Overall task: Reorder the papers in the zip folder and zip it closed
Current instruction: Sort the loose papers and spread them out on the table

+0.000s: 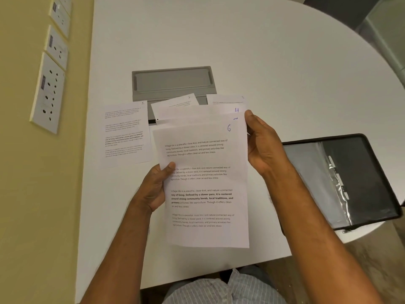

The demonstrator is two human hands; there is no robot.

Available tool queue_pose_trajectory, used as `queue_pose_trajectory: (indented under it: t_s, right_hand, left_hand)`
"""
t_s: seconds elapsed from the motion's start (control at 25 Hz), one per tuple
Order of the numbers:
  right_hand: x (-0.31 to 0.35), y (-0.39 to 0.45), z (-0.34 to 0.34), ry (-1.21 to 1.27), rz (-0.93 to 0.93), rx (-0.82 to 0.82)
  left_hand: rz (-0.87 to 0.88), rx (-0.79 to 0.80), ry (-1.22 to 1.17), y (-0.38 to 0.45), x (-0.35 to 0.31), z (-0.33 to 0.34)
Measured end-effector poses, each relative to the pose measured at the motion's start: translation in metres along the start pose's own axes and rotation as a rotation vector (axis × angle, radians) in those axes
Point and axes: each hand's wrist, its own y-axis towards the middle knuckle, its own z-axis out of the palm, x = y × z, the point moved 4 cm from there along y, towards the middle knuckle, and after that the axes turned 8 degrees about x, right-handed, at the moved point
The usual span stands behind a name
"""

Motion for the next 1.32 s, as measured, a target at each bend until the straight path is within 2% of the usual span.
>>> queue_pose_trajectory:
  t_s: [0.12,0.32,0.52,1.0,1.2,1.32]
  right_hand:
    - [0.004,-0.004,0.001,-0.247,-0.069,-0.082]
    - [0.013,-0.008,0.003,-0.463,-0.161,-0.094]
    - [0.022,-0.014,0.006,-0.621,-0.362,-0.185]
    - [0.028,-0.016,-0.008,-0.618,-0.453,-0.153]
    - [0.027,0.006,-0.029,-0.528,-0.378,-0.15]
    - [0.014,0.023,-0.047,-0.391,-0.237,-0.106]
  left_hand:
    - [0.008,0.007,-0.004,-0.002,-0.001,-0.003]
    - [0.007,0.019,-0.015,-0.007,-0.002,-0.006]
    - [0.023,0.031,-0.04,-0.007,-0.004,-0.001]
    - [0.056,-0.015,-0.072,0.002,0.002,0.008]
    - [0.069,-0.066,-0.06,0.018,0.007,0.019]
    - [0.023,-0.128,-0.066,0.03,0.02,0.02]
